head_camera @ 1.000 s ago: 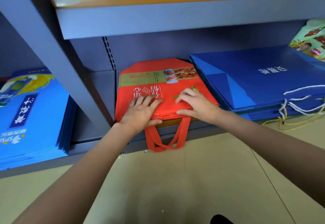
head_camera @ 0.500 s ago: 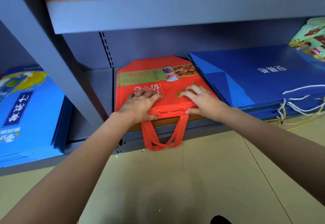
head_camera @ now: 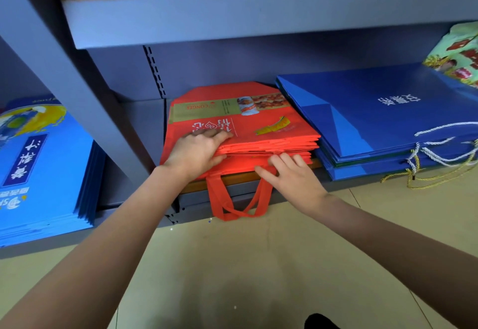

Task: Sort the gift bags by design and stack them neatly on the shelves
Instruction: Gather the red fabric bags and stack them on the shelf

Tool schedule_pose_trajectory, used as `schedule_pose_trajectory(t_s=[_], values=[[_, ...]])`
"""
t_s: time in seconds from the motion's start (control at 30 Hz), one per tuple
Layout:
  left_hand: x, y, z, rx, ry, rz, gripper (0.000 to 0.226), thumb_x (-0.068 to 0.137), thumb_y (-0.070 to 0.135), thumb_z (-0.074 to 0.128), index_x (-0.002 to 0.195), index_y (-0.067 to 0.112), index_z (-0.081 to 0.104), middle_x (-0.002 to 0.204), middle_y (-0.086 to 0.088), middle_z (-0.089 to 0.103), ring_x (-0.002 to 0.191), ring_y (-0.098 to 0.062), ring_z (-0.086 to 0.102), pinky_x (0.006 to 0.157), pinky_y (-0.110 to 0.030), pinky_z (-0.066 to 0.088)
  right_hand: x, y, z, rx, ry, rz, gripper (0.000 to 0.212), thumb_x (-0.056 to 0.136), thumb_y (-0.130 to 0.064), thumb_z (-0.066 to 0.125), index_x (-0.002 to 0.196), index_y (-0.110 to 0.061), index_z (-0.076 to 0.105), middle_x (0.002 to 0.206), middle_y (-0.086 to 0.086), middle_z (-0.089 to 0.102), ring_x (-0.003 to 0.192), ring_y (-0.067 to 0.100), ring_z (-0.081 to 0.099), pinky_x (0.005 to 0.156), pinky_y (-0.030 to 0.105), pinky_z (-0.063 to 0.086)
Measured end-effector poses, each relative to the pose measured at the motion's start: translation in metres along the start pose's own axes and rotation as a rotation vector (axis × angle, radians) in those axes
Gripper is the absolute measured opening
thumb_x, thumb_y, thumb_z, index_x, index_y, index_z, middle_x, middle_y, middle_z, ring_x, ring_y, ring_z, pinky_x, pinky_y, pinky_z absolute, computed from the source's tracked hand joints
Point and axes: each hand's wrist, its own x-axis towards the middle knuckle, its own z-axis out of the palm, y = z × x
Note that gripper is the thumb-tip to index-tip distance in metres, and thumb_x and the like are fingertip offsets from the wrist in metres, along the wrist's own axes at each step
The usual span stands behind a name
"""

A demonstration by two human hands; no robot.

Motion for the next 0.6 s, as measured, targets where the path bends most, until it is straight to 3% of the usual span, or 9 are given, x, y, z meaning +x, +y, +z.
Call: schedule_pose_trajectory(t_s=[0.07,0.2,0.3,0.37,0.43,0.6], values=[[0.0,-0.001,0.0,-0.02,-0.016,0.0,0.053,0.094,0.045,0.045,0.143,0.034,0.027,0.146,0.004,0.037,0.125,-0.024,0.047,0.091,-0.039,0.045,0.003,0.008,-0.001,0.027,-0.001,-0.063,0.071,0.041,0.008,0.074,0.107,-0.017,0.067,0.091,0.013,0.06,0.076,0.028,0.057,0.062,0.032,0.043],[0.001,-0.004,-0.005,-0.071,-0.033,-0.034,0.051,0.093,0.045,0.048,0.14,0.036,0.032,0.141,0.005,0.045,0.117,-0.027,0.053,0.087,-0.039,0.049,0.017,0.025,-0.005,0.175,-0.01,-0.111,0.046,0.047,0.001,0.084,0.09,-0.011,0.072,0.073,0.007,0.056,0.059,0.023,0.055,0.048,0.026,0.043],[0.003,-0.005,-0.009,-0.139,-0.017,-0.06,0.049,0.091,0.042,0.053,0.137,0.037,0.037,0.134,0.001,0.053,0.114,-0.028,0.055,0.088,-0.039,0.048,0.026,0.028,-0.013,0.405,0.091,0.047,0.013,0.074,-0.012,0.062,0.084,-0.01,0.07,0.07,0.007,0.055,0.05,0.024,0.054,0.039,0.029,0.046],[0.008,-0.008,-0.015,-0.229,-0.003,-0.08,0.05,0.089,0.039,0.058,0.135,0.036,0.04,0.129,-0.003,0.057,0.113,-0.029,0.055,0.091,-0.039,0.046,0.037,0.033,-0.021,0.526,0.23,0.187,0.025,0.081,-0.017,0.048,0.087,-0.01,0.071,0.075,0.009,0.059,0.055,0.026,0.061,0.044,0.034,0.05],[0.013,-0.011,-0.024,-0.335,-0.026,-0.081,0.054,0.086,0.034,0.064,0.135,0.032,0.042,0.129,-0.005,0.056,0.115,-0.027,0.053,0.094,-0.037,0.043,0.043,0.04,-0.027,0.536,0.272,0.231,0.026,0.082,-0.017,0.047,0.088,-0.009,0.071,0.077,0.011,0.059,0.057,0.028,0.062,0.045,0.035,0.051],[0.012,-0.006,-0.02,-0.203,-0.146,-0.023,0.061,0.084,0.038,0.065,0.137,0.032,0.036,0.14,-0.001,0.04,0.125,-0.026,0.045,0.099,-0.039,0.041,0.019,0.046,-0.024,0.392,0.114,0.033,0.019,0.078,-0.019,0.055,0.086,-0.013,0.071,0.077,0.003,0.063,0.054,0.024,0.062,0.038,0.026,0.046]])
